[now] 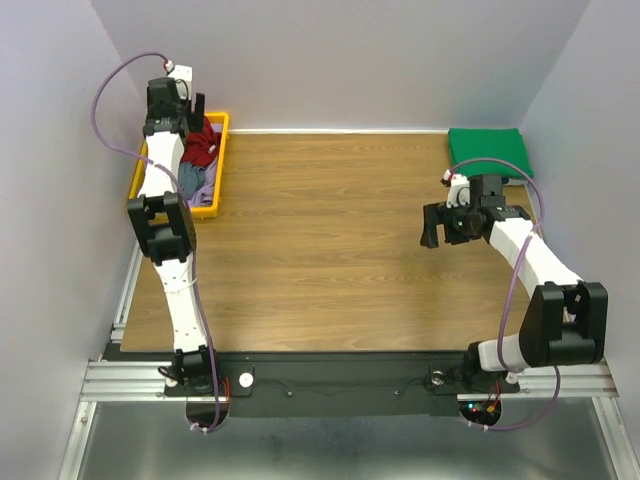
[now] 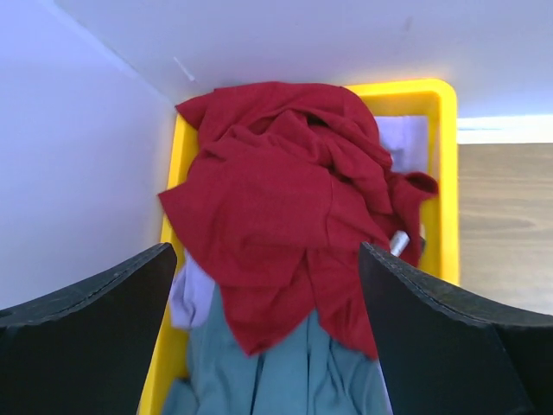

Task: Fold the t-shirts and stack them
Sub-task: Grab the tshirt from the pile

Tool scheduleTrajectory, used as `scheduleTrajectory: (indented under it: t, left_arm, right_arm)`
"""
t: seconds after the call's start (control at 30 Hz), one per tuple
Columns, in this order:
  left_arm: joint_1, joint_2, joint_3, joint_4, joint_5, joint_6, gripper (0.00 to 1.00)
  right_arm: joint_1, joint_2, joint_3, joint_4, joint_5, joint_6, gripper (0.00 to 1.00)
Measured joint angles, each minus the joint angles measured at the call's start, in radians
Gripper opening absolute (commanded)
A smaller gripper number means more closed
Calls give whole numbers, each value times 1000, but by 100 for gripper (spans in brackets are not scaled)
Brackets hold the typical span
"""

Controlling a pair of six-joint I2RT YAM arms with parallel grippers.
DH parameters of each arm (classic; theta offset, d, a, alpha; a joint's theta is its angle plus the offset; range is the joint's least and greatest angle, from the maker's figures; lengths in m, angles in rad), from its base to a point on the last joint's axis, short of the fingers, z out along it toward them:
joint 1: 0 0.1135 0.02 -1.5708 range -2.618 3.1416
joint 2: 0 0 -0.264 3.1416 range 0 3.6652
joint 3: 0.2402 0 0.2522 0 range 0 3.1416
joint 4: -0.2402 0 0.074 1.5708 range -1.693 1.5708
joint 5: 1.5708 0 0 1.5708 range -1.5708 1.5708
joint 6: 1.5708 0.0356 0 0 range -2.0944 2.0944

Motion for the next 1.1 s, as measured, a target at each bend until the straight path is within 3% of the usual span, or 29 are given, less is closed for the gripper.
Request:
scheduleTrajectory:
  t: [0.37,0.4,0.47,0.5,0.53,0.57,0.63,0.67,0.9,1.1]
  left_arm:
    - [27,236,40,132,-24,48,96]
    - [31,244,40,141,-23,51,90]
    - [34,248,41,155,-21,55,68]
    - [34,248,48,166,-21,64,45]
    - [34,248,48,166,-21,64,45]
    - [34,248,57,172,-21,67,38]
    - [36,248,61,182,-17,67,19]
    - [37,248,61,185,-13,63,0]
    - [55,201,58,161,75,39,0]
    - [57,-44,-4,95,195,19,0]
  right_arm:
    - [0,22,0,0,6,4,100]
    - [0,22,0,-1,8,4,100]
    - [0,24,0,0,9,4,100]
    - [0,26,0,-1,9,4,100]
    - [0,28,0,-1,9,4,100]
    - [0,31,0,-1,9,4,100]
    - [0,34,0,-2,11,6,100]
    - [0,34,0,-2,12,6,100]
    - [0,34,0,-6,13,6,100]
    - [0,29,0,-8,12,7,100]
